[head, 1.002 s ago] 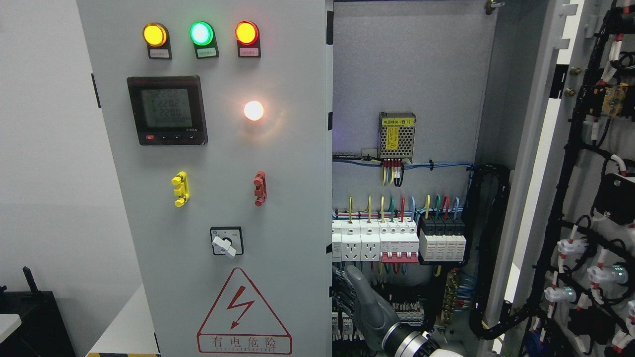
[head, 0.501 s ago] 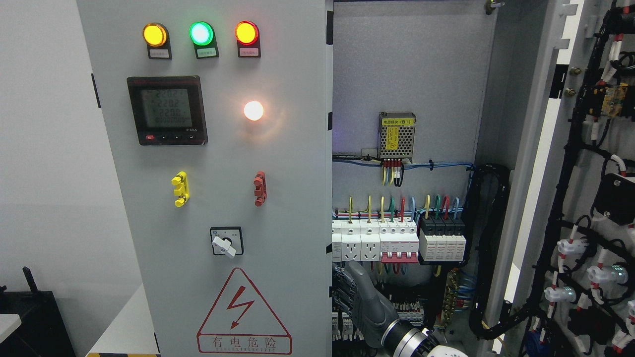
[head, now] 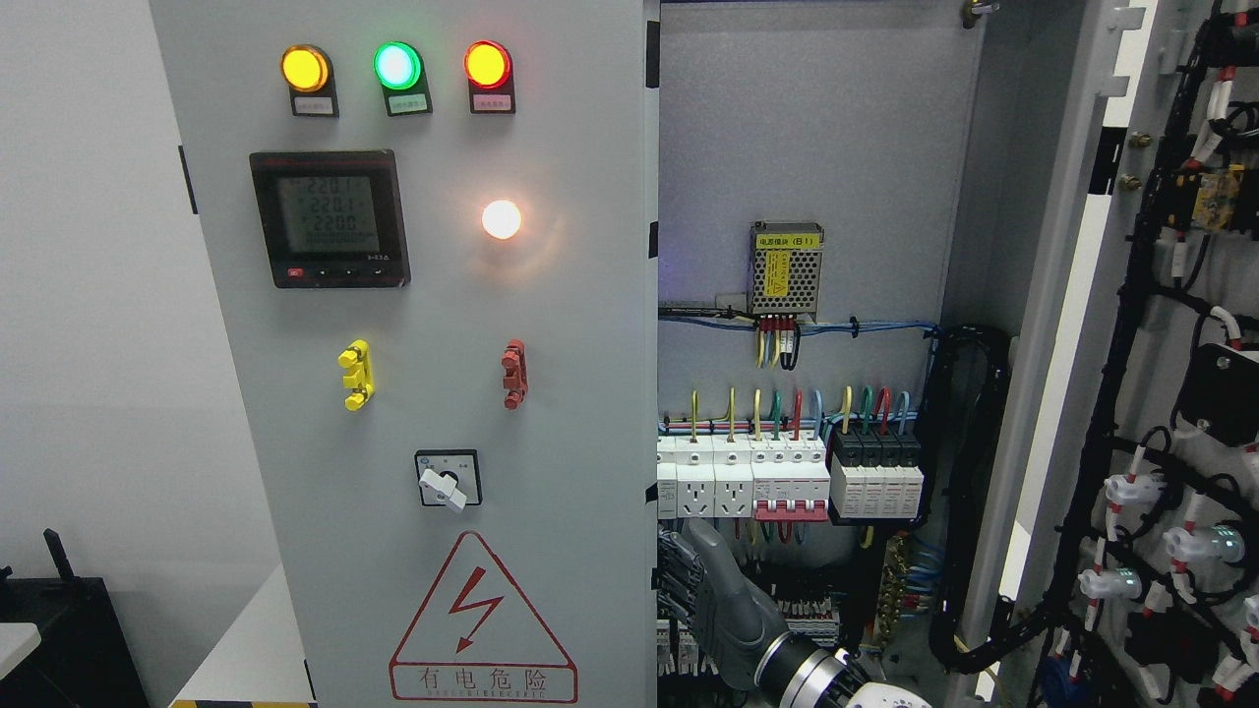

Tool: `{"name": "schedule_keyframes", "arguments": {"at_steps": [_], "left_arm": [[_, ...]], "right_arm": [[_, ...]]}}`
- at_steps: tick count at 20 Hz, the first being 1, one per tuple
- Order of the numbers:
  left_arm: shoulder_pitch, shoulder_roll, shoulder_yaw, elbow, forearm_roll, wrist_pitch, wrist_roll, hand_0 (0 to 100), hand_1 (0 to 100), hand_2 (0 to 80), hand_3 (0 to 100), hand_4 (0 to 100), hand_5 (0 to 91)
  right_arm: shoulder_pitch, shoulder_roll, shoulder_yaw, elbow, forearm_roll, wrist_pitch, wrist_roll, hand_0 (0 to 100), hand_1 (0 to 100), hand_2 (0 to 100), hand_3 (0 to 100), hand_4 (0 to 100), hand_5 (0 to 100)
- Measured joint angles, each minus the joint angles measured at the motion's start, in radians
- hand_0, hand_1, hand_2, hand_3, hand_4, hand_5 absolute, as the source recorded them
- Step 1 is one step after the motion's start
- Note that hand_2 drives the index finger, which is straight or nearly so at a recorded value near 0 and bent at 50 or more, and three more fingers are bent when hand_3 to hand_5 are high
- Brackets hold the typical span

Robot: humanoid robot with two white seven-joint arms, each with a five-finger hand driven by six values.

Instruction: Open door with both hands

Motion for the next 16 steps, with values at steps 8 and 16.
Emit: {"name": "schedule_keyframes", "arguments": {"at_steps": [8, 16], "left_arm": [[0.0, 0.0, 0.0, 0.0, 0.0, 0.0, 0.0, 0, 0, 0.0, 0, 3, 0.0], [0.0, 0.0, 0.0, 0.0, -0.001, 0.0, 0.0, 0, 0, 0.0, 0, 3, 0.0]], "right_arm": [[-0.005, -0.004, 0.001, 0.002, -0.001, -0.002, 0.035, 0, 0, 0, 0, 0, 0], [0.002, -0.007, 0.001, -0.007, -0.002, -0.003, 0.032, 0, 0, 0, 0, 0, 0]]}}
